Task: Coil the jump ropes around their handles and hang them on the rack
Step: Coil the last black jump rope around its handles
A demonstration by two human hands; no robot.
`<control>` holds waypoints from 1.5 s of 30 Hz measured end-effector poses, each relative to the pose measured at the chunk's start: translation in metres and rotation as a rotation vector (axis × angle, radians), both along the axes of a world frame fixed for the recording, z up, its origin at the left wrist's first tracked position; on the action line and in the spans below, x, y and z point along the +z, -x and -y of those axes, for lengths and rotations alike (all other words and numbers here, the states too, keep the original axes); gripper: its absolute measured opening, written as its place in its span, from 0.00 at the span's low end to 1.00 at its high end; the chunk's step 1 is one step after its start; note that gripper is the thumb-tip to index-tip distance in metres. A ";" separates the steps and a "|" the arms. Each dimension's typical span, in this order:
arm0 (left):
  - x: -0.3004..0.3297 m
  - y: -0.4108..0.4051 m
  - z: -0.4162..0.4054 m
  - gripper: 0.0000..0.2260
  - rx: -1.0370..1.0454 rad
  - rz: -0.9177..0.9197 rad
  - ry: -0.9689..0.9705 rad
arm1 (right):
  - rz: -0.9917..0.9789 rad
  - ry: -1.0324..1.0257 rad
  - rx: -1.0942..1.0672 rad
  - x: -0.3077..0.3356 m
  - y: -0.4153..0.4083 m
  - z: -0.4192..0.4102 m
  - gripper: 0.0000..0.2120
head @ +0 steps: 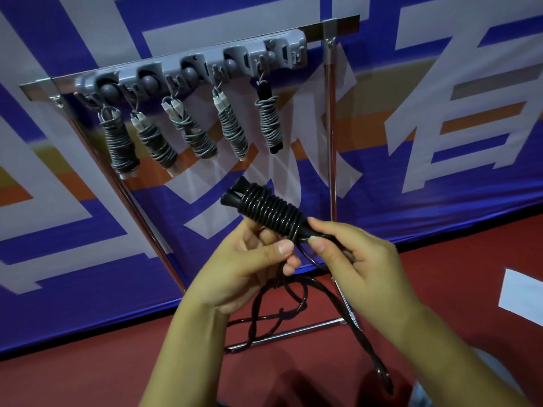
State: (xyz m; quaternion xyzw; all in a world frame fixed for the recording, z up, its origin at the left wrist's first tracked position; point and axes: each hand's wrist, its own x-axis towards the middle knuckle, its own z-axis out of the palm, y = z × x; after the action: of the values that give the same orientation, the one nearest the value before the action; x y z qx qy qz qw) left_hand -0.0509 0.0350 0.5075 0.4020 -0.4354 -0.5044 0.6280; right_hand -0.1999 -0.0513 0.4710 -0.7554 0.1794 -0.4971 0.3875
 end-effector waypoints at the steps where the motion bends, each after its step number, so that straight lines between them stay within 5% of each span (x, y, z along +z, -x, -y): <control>1: 0.001 -0.001 0.000 0.17 0.019 0.019 -0.003 | 0.012 -0.065 0.027 0.002 0.001 -0.002 0.15; 6: 0.007 -0.003 -0.001 0.17 0.108 0.100 0.035 | 0.045 -0.399 0.200 0.018 0.003 -0.011 0.07; 17: 0.008 0.004 0.000 0.24 0.107 0.125 0.120 | 0.198 -1.027 0.561 0.033 0.005 -0.015 0.18; 26: 0.009 0.005 0.000 0.16 0.147 0.197 0.102 | 0.259 -1.533 0.799 0.038 0.010 -0.002 0.14; 28: 0.007 0.008 0.000 0.15 0.221 0.222 0.085 | 0.289 -1.614 0.891 0.036 0.009 0.001 0.23; 32: 0.000 0.019 0.004 0.10 0.414 0.190 0.017 | 0.169 -1.385 0.629 0.028 0.002 0.003 0.21; 35: -0.002 0.021 0.007 0.06 0.568 0.201 -0.026 | 0.093 -0.961 0.223 0.015 -0.004 0.003 0.17; 39: 0.003 0.019 0.010 0.05 0.630 0.190 -0.057 | 0.060 -0.328 -0.020 -0.002 -0.002 -0.001 0.11; 42: 0.005 0.024 0.013 0.04 0.618 0.153 -0.049 | 0.034 0.147 -0.168 -0.005 -0.003 -0.006 0.20; 45: 0.006 0.027 0.013 0.06 0.585 0.091 -0.035 | 0.052 -0.055 -0.115 0.000 -0.006 -0.009 0.22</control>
State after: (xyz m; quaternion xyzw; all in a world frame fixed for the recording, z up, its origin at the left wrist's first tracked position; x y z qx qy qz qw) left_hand -0.0777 0.0216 0.5138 0.5434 -0.3200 -0.2907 0.7196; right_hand -0.1940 -0.0425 0.4708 -0.7196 0.2262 -0.5329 0.3835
